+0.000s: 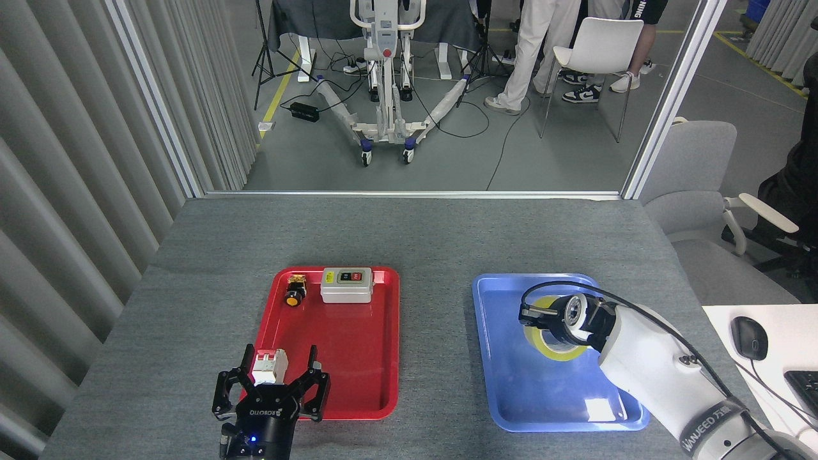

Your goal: Place and move tape with both arms

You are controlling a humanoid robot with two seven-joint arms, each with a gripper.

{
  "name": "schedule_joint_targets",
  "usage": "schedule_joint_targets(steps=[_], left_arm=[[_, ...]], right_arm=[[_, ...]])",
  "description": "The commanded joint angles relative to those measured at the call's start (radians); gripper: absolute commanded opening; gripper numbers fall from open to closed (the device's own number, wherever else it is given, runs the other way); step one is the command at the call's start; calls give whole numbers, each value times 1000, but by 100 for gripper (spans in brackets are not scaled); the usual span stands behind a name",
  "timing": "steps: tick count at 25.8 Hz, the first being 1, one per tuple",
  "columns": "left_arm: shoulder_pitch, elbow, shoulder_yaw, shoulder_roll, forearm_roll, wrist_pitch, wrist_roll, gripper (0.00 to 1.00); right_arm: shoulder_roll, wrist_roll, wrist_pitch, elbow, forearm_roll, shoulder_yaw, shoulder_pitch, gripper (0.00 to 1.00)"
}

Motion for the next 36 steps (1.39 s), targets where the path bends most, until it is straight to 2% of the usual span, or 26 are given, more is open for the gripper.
schedule_joint_targets(steps=[1, 15, 17, 20, 22, 25, 28, 32, 36], left_arm=[[4, -1, 27, -1, 0, -45, 6, 100], [6, 11, 50, -1, 1, -88, 6, 100], [6, 14, 48, -2, 3, -87, 8, 100], [6, 20, 48, -2, 3, -82, 8, 100], [6, 22, 48, -1, 3, -82, 8, 100], [6, 22, 48, -1, 1, -81, 8, 100], [6, 22, 50, -1, 1, -79, 14, 100], [6, 22, 53, -1, 7, -73, 32, 100], [6, 23, 62, -1, 21, -71, 32, 100]], right_arm=[[9, -2, -5, 3, 8, 0, 7, 56], [7, -64, -46, 3, 22, 5, 15, 56], [10, -122, -67, 1, 92, -2, 41, 56], [13, -231, -109, -15, 275, -20, 102, 61], [13, -314, -164, -18, 350, -92, 158, 69], [18, -409, -347, -23, 430, -282, 250, 77], [19, -453, -522, -32, 502, -423, 282, 79], [12, -615, -594, -57, 528, -460, 305, 83], [13, -762, -612, -114, 654, -528, 365, 90]])
